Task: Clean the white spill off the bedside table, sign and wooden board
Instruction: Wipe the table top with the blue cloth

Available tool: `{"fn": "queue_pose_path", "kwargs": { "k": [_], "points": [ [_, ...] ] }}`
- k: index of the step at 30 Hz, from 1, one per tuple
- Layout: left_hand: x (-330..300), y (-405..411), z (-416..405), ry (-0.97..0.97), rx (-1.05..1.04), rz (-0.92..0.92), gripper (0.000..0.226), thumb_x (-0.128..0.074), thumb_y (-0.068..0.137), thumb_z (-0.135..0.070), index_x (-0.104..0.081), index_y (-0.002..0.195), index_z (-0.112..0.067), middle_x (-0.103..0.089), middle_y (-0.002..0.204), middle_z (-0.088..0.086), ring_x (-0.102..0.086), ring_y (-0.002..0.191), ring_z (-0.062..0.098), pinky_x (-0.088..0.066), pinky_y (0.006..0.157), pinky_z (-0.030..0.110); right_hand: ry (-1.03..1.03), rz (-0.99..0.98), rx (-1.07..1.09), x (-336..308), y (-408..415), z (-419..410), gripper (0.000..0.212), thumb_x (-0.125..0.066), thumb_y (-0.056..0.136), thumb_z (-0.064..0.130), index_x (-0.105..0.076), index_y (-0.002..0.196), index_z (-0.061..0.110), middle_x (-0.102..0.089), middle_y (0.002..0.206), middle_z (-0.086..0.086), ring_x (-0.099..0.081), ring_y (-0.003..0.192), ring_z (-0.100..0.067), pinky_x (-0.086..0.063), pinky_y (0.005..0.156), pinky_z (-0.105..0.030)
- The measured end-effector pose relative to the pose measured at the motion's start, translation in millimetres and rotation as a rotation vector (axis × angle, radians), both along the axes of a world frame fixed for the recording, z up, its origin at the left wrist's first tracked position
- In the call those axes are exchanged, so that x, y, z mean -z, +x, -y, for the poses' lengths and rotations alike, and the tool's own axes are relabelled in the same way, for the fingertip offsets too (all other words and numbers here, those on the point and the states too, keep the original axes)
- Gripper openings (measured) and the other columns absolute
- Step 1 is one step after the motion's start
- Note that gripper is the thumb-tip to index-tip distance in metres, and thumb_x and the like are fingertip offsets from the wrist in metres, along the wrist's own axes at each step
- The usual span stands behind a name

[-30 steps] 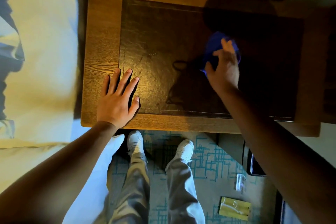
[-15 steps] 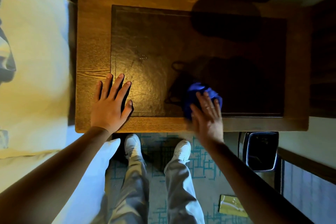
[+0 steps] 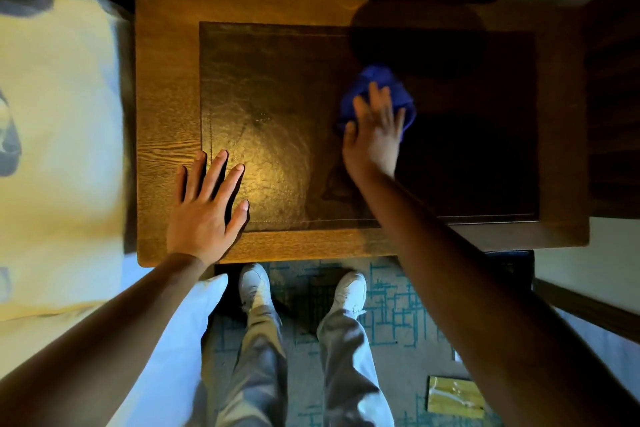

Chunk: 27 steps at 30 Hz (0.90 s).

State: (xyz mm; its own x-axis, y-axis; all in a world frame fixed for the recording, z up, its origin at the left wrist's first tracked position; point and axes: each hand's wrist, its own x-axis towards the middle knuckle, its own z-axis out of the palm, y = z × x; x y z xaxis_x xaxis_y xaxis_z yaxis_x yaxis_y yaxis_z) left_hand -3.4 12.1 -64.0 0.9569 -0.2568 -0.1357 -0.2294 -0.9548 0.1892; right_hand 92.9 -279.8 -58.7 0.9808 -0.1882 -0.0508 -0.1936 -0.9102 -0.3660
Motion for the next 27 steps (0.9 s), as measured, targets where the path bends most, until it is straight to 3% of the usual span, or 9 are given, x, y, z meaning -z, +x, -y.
{"fn": "queue_pose_path", "kwargs": {
  "k": [7, 12, 17, 20, 22, 24, 26, 27],
  "points": [
    [-1.7, 0.6, -0.7, 0.022, 0.004, -0.029, 0.061, -0.035, 0.1, -0.049, -0.038, 0.155, -0.023, -0.021, 0.169, 0.007, -0.013, 0.157, 0.037, -0.013, 0.126, 0.057, 0.091, 0.021, -0.376, -5.8, -108.9, -21.1, 0.044, -0.063, 0.075, 0.004, -0.071, 0.117, 0.018, -0.055, 0.146, -0.011, -0.046, 0.14, -0.034, -0.034, 0.113, -0.06],
    [-1.7, 0.4, 0.3, -0.013, -0.007, -0.058, 0.06, -0.03, 0.101, -0.05, -0.034, 0.157, -0.027, -0.018, 0.17, 0.005, -0.008, 0.158, 0.035, -0.011, 0.126, 0.057, 0.075, 0.022, -0.382, -21.5, -161.0, -6.5, 0.033, -0.07, 0.07, 0.007, -0.075, 0.099, 0.02, -0.066, 0.131, -0.004, -0.059, 0.121, -0.031, -0.049, 0.091, -0.047],
    [-5.8, 2.2, -1.7, 0.001, 0.024, -0.109, 0.059, -0.027, 0.103, -0.05, -0.03, 0.159, -0.029, -0.015, 0.17, 0.007, -0.006, 0.158, 0.036, -0.011, 0.125, 0.059, 0.163, -0.03, -0.327, -36.1, -172.5, 3.2, 0.025, -0.056, 0.078, 0.014, -0.073, 0.094, 0.021, -0.068, 0.117, 0.001, -0.061, 0.104, -0.031, -0.053, 0.078, -0.041],
    [-20.9, 3.4, 11.9, 0.037, 0.036, -0.141, 0.06, -0.031, 0.099, -0.051, -0.038, 0.154, -0.03, -0.021, 0.168, 0.015, -0.013, 0.155, 0.042, -0.016, 0.122, 0.065, 0.291, -0.052, -0.208, -50.6, -176.6, 13.1, 0.023, -0.064, 0.077, 0.007, -0.07, 0.098, 0.015, -0.067, 0.11, -0.002, -0.061, 0.098, -0.027, -0.049, 0.079, -0.029],
    [-34.2, -5.0, 40.2, 0.034, 0.167, -0.11, 0.058, -0.04, 0.095, -0.051, -0.044, 0.15, -0.031, -0.025, 0.165, 0.018, -0.014, 0.155, 0.042, -0.015, 0.122, 0.066, 0.379, -0.068, -0.041, -66.7, -183.1, 25.0, 0.03, -0.069, 0.075, 0.007, -0.064, 0.104, 0.015, -0.065, 0.106, -0.002, -0.061, 0.094, -0.021, -0.044, 0.077, -0.023],
    [-45.7, -19.3, 78.9, -0.021, 0.299, -0.078, 0.061, -0.047, 0.093, -0.05, -0.041, 0.151, -0.031, -0.024, 0.166, 0.015, -0.012, 0.156, 0.04, -0.013, 0.124, 0.063, 0.478, -0.107, 0.192, -82.8, -192.2, 41.3, 0.042, -0.072, 0.076, 0.007, -0.058, 0.112, 0.021, -0.067, 0.103, 0.005, -0.063, 0.088, -0.009, -0.047, 0.073, -0.017],
    [-51.9, -25.7, 118.4, -0.117, 0.361, -0.066, 0.06, -0.045, 0.094, -0.049, -0.042, 0.151, -0.03, -0.026, 0.166, 0.013, -0.014, 0.156, 0.04, -0.014, 0.125, 0.06, 0.554, -0.143, 0.37, -94.5, -203.8, 64.6, 0.051, -0.072, 0.076, 0.009, -0.055, 0.119, 0.032, -0.069, 0.102, 0.013, -0.064, 0.086, 0.004, -0.044, 0.069, -0.005],
    [-52.7, -25.7, 138.4, -0.17, 0.382, -0.077, 0.058, -0.041, 0.096, -0.05, -0.045, 0.15, -0.03, -0.027, 0.166, 0.013, -0.015, 0.155, 0.041, -0.015, 0.124, 0.059, 0.572, -0.154, 0.42, -99.3, -211.8, 79.1, 0.052, -0.071, 0.076, 0.016, -0.055, 0.119, 0.04, -0.069, 0.101, 0.015, -0.064, 0.087, 0.005, -0.044, 0.07, -0.005]
  ]
}}
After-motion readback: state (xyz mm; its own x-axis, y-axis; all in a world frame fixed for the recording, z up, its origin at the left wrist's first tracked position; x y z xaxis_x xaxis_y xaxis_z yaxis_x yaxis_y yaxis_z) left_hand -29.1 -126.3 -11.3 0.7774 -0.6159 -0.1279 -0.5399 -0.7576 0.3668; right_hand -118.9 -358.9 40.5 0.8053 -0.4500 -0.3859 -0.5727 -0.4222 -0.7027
